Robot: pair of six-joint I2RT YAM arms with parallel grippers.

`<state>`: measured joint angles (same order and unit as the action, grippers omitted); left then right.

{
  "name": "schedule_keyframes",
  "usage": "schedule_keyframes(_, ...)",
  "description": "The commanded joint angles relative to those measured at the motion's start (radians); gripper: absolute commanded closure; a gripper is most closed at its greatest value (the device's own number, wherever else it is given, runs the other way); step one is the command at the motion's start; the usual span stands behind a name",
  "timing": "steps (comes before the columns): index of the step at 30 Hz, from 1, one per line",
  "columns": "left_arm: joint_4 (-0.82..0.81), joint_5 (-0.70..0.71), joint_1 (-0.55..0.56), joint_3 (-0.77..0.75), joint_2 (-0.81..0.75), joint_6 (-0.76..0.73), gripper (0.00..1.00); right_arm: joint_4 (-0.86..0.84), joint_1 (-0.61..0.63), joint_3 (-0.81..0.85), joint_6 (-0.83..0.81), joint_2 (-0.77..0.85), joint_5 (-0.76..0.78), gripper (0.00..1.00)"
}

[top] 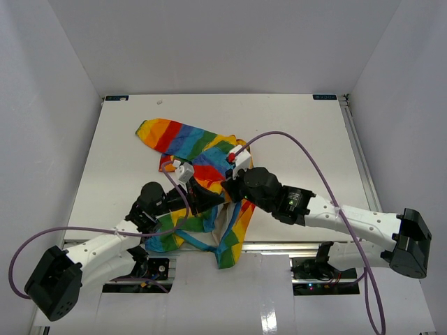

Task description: Zip up the jacket

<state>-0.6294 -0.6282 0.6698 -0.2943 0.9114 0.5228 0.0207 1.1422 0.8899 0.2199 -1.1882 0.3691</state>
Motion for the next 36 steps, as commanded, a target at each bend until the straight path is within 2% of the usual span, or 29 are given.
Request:
schedule_keyframes(1,0.047,-0.137,0.013,-0.009,-0.042,0.04,1.0,-0.055,-0.115,0.01,-0.009,-0.039,0.151,0.92)
schedule_keyframes(5,0.091,-0.134,0.013,-0.031,-0.063,0.031,1.0,-0.042,-0.154,0.037,0.02,-0.109,0.073,0.92)
schedule_keyframes(13,0.143,-0.145,0.013,-0.055,-0.083,0.02,1.0,-0.044,-0.212,0.078,0.016,-0.217,0.013,0.92)
schedule_keyframes(17,0.121,-0.157,0.013,-0.042,-0.07,0.039,1.0,-0.088,-0.266,0.088,0.009,-0.25,-0.065,0.92)
schedule_keyframes(21,0.17,-0.138,0.013,-0.05,-0.065,0.025,1.0,-0.152,-0.302,0.072,0.003,-0.258,-0.127,0.92)
schedule_keyframes(28,0.163,-0.119,0.014,-0.021,-0.059,0.007,1.0,-0.237,-0.335,-0.012,-0.024,-0.182,-0.255,0.92)
schedule_keyframes(36,0.091,-0.088,0.014,0.009,-0.039,-0.029,1.0,-0.26,-0.382,-0.132,-0.021,0.07,-0.608,0.92)
